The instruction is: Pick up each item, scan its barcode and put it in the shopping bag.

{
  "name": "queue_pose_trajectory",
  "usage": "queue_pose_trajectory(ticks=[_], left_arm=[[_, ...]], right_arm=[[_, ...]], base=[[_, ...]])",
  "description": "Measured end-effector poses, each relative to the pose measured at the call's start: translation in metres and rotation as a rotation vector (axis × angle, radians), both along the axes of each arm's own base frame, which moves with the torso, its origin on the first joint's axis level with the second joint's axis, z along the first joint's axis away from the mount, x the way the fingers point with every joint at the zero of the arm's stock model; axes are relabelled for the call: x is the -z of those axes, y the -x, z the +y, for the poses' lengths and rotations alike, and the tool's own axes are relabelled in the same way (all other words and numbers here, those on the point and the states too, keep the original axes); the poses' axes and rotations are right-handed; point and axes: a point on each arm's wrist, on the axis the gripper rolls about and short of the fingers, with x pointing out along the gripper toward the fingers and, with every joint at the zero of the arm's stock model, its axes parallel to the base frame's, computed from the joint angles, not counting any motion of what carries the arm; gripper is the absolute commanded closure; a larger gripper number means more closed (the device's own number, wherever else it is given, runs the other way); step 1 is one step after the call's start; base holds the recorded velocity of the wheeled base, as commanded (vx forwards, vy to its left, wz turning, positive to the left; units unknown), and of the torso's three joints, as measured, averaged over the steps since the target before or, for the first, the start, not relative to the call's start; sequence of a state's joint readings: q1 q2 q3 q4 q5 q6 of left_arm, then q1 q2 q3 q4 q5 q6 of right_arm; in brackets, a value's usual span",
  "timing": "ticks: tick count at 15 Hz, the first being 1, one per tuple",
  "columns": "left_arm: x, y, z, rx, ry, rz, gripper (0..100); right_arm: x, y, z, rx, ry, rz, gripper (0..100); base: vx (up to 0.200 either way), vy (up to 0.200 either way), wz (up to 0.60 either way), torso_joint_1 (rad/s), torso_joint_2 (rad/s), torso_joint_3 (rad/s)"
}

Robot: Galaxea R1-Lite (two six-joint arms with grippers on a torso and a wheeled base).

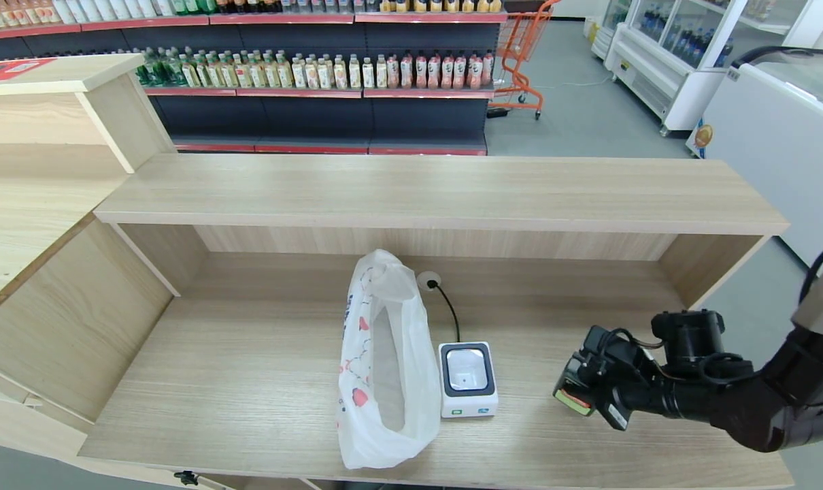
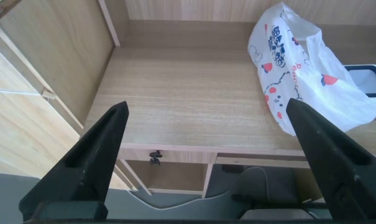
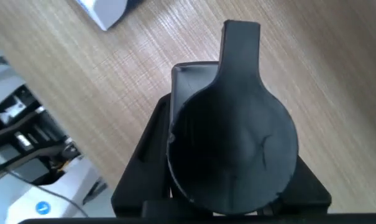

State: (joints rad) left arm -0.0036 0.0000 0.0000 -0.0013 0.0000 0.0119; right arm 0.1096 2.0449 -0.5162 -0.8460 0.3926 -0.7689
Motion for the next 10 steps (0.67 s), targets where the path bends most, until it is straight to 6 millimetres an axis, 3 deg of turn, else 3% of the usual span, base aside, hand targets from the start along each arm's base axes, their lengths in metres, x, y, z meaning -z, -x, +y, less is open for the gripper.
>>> queue_pose_trajectory(ticks=[5,8,10], left_arm=[[0.000,0.000,0.000,-0.001,0.000,0.000,0],[0.000,0.000,0.000,-0.001,0.000,0.000,0],[0.000,0.000,0.000,-0.001,0.000,0.000,0]], right_arm=[[-0.053,0.081,-0.038,0.126,0.021,0.245,100],[-0.089,0.120,-0.043,0.122,0.015,0.112,100],[-0.097,0.145,-0.040,0.085,0.000,0.004,100]], base=[[0.000,0.000,0.00,0.000,0.00,0.000],[0.000,0.000,0.00,0.000,0.00,0.000],[0.000,0.000,0.00,0.000,0.00,0.000]])
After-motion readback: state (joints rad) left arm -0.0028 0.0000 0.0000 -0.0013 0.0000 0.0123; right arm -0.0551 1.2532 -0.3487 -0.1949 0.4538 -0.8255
